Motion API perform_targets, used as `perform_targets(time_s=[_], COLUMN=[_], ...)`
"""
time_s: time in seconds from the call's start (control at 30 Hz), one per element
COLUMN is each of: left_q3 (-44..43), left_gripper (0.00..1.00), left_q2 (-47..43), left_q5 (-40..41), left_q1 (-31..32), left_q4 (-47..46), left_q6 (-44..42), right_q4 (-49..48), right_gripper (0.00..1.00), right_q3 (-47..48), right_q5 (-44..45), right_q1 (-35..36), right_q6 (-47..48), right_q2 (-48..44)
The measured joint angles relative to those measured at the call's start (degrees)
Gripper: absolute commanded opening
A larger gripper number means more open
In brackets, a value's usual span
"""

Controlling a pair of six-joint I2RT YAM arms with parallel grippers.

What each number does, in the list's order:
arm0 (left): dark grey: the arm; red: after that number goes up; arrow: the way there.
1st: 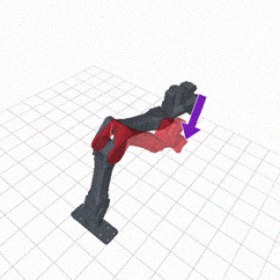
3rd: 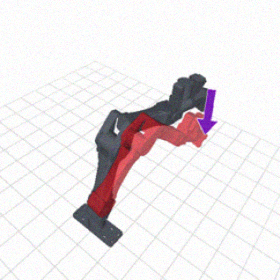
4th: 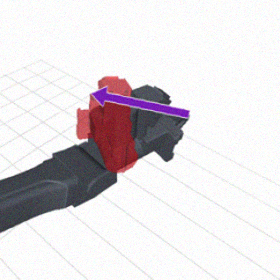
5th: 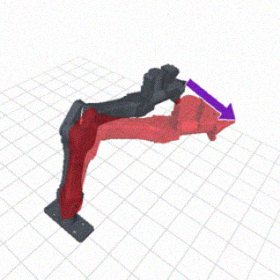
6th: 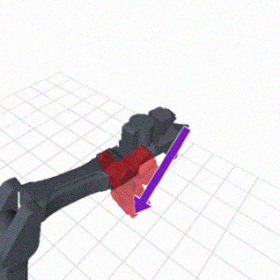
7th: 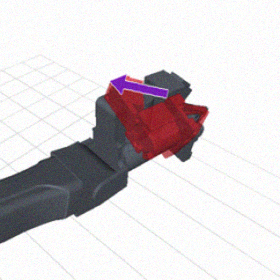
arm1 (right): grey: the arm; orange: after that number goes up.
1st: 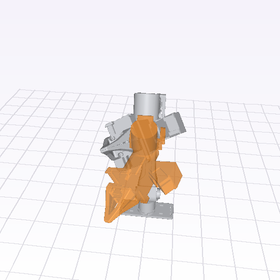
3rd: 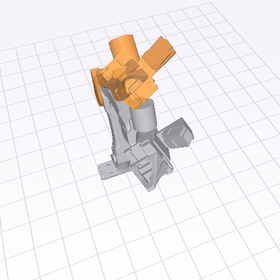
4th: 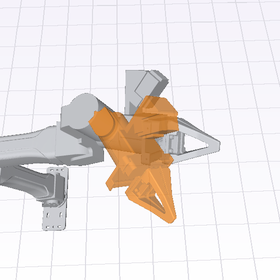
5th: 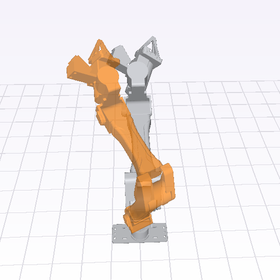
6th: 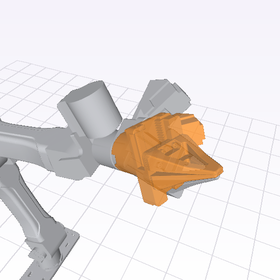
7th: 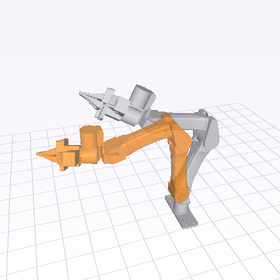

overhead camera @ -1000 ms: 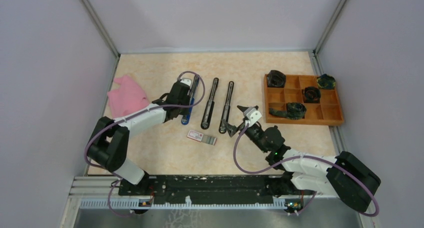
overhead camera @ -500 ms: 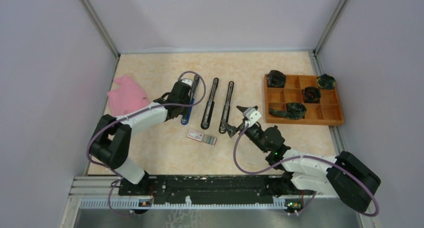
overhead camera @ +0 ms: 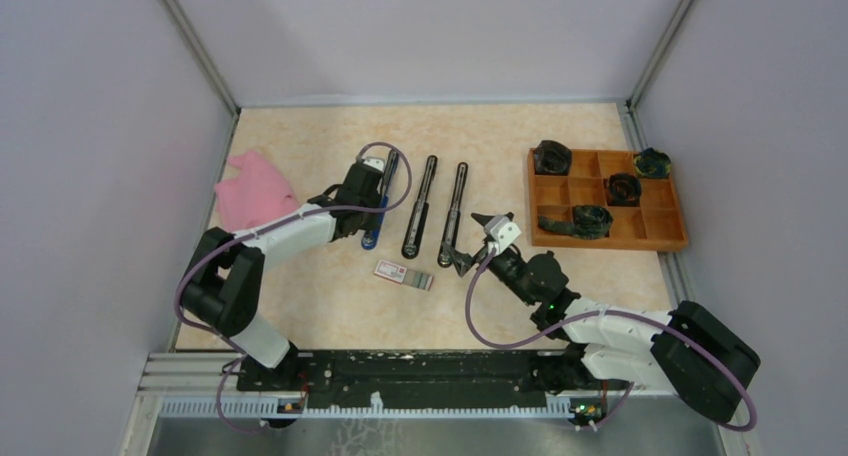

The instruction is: Load the staples into the stapler

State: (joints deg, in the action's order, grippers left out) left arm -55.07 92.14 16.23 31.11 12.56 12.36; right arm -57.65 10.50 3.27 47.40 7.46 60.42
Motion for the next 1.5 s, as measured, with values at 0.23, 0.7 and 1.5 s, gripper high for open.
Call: perform_targets(time_s=[0.23,0.7,1.5], left_q3=[0.0,-0.1,3.3], left_gripper=[0.37,0.55,0.45], left_q2=[-0.3,-7.9,-13.4], left_q5=[0.2,-3.6,-12.2], left_q1=[0.0,0.0,14.5], left_q4=[3.0,7.6,14.2], left_q6=[0.5,5.4,20.3], right_q4=[0.1,8.2,42.2], right_gripper=[0.86,0.83,0.80], right_q3=[0.0,3.7,14.9], right_q5=[-0.2,-0.1,10.2], right_q1=[0.0,0.0,0.0], right_q6=[0.0,-1.0,-11.7], right_q2=[0.0,0.0,-0.4])
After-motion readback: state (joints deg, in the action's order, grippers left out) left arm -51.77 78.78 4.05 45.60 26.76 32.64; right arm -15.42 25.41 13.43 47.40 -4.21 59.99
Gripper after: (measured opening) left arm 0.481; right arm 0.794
